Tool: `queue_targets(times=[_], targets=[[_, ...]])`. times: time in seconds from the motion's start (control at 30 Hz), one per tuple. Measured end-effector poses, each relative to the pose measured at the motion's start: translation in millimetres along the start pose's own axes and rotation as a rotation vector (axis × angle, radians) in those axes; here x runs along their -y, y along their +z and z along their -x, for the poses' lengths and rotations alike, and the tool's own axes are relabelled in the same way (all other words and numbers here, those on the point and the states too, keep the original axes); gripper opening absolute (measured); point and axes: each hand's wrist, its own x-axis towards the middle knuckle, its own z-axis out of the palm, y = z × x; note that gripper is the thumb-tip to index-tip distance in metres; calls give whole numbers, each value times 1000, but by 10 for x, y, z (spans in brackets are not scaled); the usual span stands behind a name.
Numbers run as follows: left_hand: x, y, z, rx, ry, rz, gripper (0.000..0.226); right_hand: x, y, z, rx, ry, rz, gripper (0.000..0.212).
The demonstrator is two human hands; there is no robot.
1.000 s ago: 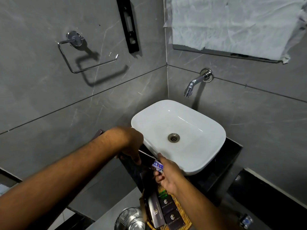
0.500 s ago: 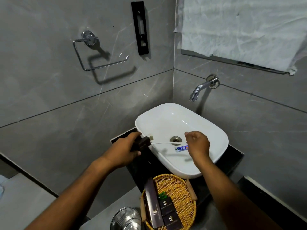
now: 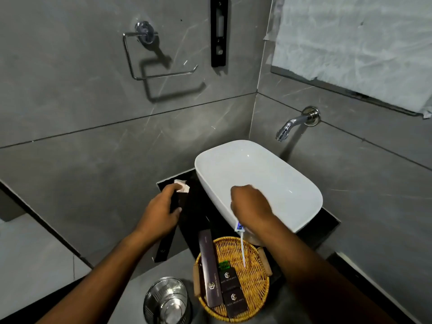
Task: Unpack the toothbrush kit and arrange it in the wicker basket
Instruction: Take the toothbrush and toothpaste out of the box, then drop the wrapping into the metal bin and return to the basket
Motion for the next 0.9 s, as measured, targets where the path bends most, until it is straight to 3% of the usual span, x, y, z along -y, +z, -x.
queue_targets(times=[0.2, 0.33, 0.43, 0.67, 0.83, 0.9], targets=[[542, 102, 406, -49, -298, 134, 66, 217, 526, 95, 225, -137, 178, 22], [1012, 264, 751, 43, -509, 194, 87, 125, 834, 126, 323, -153, 224, 18], [1345, 383, 935, 19, -647, 198, 92, 92, 932, 93, 376, -118, 219, 18], [2057, 897, 956, -79, -761, 199, 50, 62, 1149, -11, 436, -55, 302, 10], [2519, 1437, 1055, 85, -882, 167, 82, -17, 1336, -9, 391, -172, 375, 20], [2582, 1573, 1178, 92, -943, 174, 85, -52, 1434, -6, 401, -135, 373, 28]])
